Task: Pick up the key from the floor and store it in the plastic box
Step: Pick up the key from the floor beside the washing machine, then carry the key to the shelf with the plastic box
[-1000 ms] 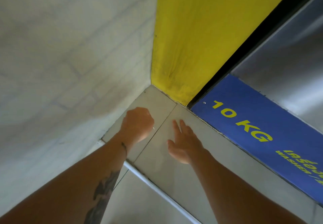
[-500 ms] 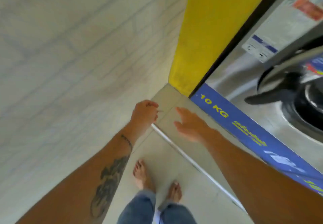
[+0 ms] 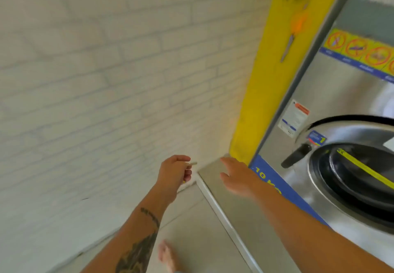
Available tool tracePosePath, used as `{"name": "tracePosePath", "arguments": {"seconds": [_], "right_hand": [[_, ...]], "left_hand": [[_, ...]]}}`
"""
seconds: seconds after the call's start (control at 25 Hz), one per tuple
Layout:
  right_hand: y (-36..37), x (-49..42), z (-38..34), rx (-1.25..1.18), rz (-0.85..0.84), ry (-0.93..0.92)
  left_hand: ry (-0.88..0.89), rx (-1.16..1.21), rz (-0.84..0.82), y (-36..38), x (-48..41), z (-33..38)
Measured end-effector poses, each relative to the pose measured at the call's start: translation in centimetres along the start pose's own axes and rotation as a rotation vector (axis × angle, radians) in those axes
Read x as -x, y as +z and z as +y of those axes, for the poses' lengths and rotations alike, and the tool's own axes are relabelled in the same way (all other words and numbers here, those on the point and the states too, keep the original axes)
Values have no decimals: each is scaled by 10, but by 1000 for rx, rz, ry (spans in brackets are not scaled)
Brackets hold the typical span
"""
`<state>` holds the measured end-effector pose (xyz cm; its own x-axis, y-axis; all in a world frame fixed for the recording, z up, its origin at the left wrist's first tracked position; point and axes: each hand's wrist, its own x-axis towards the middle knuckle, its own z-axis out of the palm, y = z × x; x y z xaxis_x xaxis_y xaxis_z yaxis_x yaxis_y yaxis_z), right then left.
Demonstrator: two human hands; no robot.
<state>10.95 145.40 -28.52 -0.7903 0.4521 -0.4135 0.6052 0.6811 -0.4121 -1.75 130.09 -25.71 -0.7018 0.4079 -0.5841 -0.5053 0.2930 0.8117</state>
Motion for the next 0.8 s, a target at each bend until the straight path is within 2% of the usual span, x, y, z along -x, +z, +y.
{"name": "tracePosePath", "arguments": {"seconds": [0.2,0.36,0.52,0.8], "right_hand": [[-14,38,-86,99,-29,-191],[9,70,-203,168,-49,-438],[75,121,-341,209,-111,-698],[214,241,-556,224,-208,-1004]], "left_hand": [[44,174,190,-98,88,9],[126,337,397,-204,148,10],[215,511,560,-327,223,-14],[265,587,849,-541,378,-109]]}}
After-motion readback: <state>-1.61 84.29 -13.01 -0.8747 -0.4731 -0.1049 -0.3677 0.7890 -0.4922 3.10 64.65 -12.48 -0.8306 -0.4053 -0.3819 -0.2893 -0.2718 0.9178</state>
